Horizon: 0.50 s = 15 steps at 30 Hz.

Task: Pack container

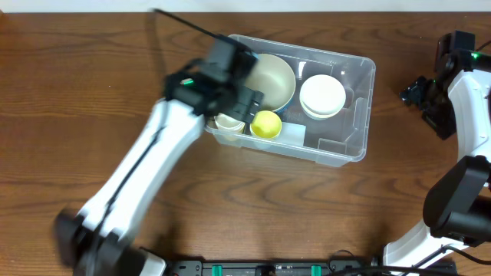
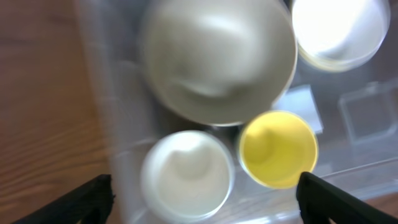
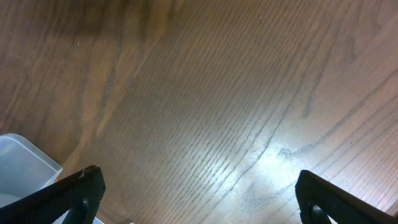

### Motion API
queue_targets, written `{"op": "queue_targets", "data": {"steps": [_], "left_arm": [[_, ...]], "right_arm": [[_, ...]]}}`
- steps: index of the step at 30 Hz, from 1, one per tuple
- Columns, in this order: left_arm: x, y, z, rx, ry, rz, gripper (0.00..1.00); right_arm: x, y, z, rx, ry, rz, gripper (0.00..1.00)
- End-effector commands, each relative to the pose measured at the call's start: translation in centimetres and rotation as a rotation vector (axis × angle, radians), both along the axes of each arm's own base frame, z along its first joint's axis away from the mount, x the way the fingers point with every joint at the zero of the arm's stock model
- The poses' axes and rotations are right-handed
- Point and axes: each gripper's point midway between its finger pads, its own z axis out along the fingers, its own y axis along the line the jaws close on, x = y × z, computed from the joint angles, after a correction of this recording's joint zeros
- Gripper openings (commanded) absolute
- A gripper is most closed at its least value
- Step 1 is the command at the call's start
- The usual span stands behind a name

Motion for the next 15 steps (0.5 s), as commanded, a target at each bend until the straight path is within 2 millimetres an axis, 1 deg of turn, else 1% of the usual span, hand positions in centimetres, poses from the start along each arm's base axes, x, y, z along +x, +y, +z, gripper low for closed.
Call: {"op": "queue_targets", "data": {"steps": [1, 3, 4, 6, 7, 9, 10, 11, 13, 15], "left_arm": [[-1.7, 4.8, 9.4, -0.076, -0.213, 0.121, 0.98], [-3.7, 7.6, 11.5, -0.089, -0.252, 0.177, 0.99], [-4.9, 9.0, 12.2, -0.093, -0.265, 0.208, 1.00], [-7.1, 11.5, 12.8, -0.110, -0.281, 0.284, 1.00], [-8.1, 12.5, 12.7, -0.124, -0.290, 0.325, 1.00], [-9.9, 13.9, 12.5, -0.167, -0.318, 0.395, 1.00], [-10.9, 14.2, 12.2, -0.203, -0.344, 0.419, 1.00], [-11.6, 14.0, 12.0, -0.233, -0.369, 0.407, 1.00], [-12.9, 13.0, 11.6, -0.326, -0.428, 0.357, 1.00], [-13.9, 12.6, 11.1, -0.412, -0.479, 0.359, 0.99]], "right_arm": [[-0.2, -0.4, 0.4, -0.011, -0.010, -0.023, 0.99], [-0.2, -0.4, 0.4, -0.011, -0.010, -0.023, 0.99], [-0.2, -0.4, 0.4, -0.011, -0.010, -0.023, 0.99], [-0.2, -0.4, 0.4, -0.011, -0.010, -0.023, 0.99], [-0.2, -0.4, 0.4, -0.011, -0.010, -0.023, 0.99], [-0.2, -0.4, 0.4, -0.011, -0.010, -0.023, 0.99], [-0.2, -0.4, 0.4, -0.011, -0.010, -0.023, 0.99], [-0.2, -0.4, 0.4, -0.011, -0.010, -0.023, 0.99], [-0.2, -0.4, 0.4, -0.011, -0.010, -0.023, 0.99], [-0.2, -0.4, 0.4, -0.011, -0.009, -0.023, 0.99]]}}
